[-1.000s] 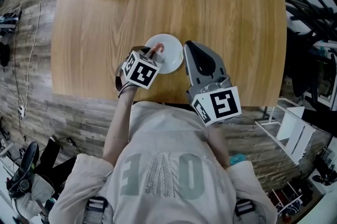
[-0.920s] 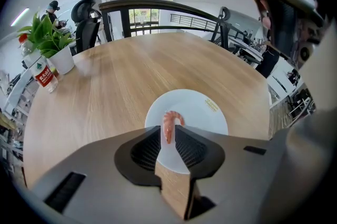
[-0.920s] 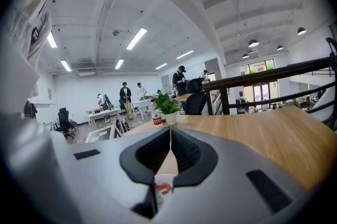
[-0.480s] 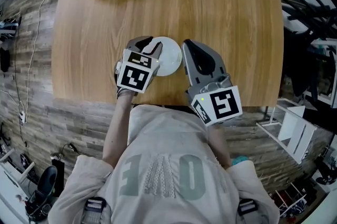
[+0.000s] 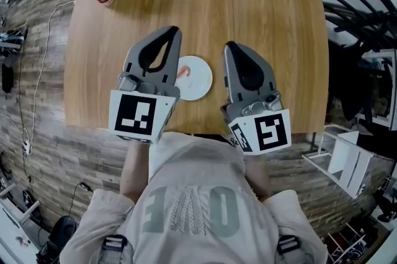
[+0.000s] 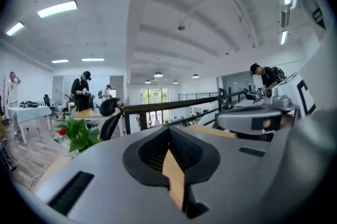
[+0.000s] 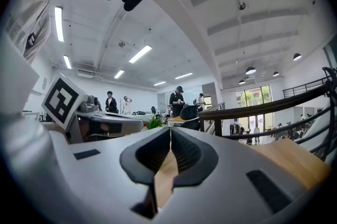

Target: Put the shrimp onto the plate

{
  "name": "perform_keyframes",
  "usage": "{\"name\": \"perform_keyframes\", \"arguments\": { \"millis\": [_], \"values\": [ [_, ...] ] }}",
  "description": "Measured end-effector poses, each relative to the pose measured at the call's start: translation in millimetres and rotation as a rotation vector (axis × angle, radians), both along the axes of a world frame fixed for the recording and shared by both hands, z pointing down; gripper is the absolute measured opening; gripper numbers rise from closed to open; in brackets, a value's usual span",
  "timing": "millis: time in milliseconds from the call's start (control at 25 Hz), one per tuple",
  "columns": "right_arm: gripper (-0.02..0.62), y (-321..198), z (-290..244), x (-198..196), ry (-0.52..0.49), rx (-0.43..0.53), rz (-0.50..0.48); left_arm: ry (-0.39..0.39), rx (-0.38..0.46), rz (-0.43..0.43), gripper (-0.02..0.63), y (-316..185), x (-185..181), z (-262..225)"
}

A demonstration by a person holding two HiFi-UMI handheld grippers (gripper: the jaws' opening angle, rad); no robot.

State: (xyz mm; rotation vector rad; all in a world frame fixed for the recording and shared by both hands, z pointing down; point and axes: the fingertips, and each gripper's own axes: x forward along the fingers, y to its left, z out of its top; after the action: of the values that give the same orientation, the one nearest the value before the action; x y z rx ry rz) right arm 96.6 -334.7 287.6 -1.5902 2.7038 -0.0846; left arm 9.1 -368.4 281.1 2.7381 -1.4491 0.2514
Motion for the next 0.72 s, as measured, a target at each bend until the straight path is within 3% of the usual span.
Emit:
{"name": "perform_keyframes", "arguments": {
  "millis": [200, 720],
  "values": [
    [0.021, 2.4, -34.0, 3.4, -0.025, 0.092, 0.035, 0.055, 0.160, -0.017, 0.009, 14.5, -10.5, -50.7],
    [0.020, 14.3, -66.2, 1.9, -0.024, 0.181, 0.040, 0.126, 0.365, -0.051, 0.009, 44.2, -29.9, -111.6]
  ]
}}
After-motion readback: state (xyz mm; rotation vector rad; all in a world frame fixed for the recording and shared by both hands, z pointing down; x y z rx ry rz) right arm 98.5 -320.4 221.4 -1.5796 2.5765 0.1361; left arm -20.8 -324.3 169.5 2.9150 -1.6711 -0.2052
